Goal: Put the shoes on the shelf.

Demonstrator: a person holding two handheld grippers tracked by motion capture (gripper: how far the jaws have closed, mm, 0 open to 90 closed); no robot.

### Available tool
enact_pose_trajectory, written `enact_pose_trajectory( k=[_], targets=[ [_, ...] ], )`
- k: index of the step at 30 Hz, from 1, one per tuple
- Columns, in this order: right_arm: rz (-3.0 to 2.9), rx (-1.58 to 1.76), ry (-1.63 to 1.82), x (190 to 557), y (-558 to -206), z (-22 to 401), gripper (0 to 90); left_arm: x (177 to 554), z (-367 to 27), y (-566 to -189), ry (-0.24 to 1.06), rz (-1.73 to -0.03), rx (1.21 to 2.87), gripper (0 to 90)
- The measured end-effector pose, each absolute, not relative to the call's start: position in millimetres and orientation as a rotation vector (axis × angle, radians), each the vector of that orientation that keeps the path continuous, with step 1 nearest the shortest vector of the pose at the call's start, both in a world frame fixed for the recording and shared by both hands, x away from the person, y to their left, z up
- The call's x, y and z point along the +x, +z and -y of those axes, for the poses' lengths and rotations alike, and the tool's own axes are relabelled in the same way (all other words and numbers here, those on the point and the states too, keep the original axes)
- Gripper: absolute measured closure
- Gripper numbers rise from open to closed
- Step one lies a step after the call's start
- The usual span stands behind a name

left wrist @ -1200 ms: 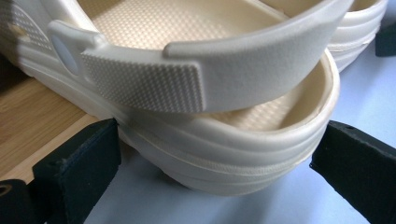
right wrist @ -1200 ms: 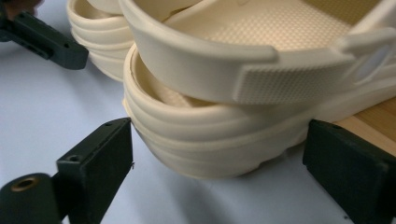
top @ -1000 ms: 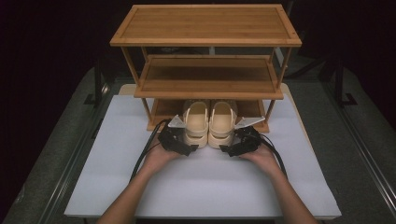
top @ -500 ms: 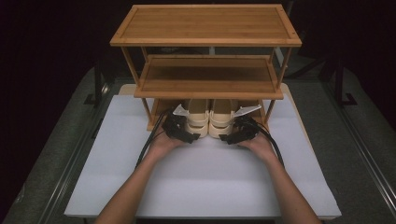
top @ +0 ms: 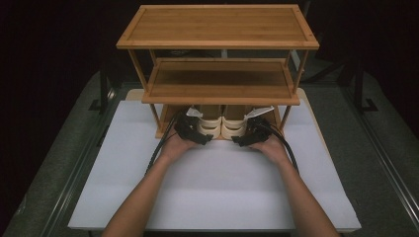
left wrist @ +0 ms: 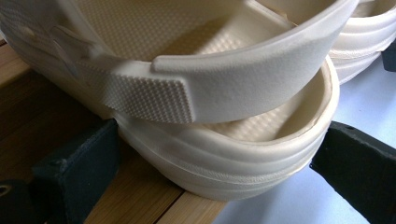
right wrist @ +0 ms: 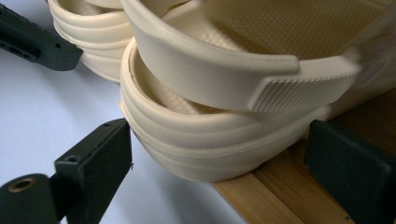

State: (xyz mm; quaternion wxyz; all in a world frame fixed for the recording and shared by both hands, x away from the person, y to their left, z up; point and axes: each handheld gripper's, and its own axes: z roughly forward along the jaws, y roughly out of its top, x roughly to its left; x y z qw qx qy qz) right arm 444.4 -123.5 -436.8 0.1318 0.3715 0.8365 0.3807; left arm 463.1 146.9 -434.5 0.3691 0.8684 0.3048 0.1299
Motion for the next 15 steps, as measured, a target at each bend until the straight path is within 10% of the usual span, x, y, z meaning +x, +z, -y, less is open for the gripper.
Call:
enact_pose_trajectory(
  k=[15],
  targets=[
    [-2.386,1.091,1.134,432.3,-428.8,133.3,7.6,448.5,-155.2,-414.9,0.366,-0.758,2.203,3.0]
  ],
)
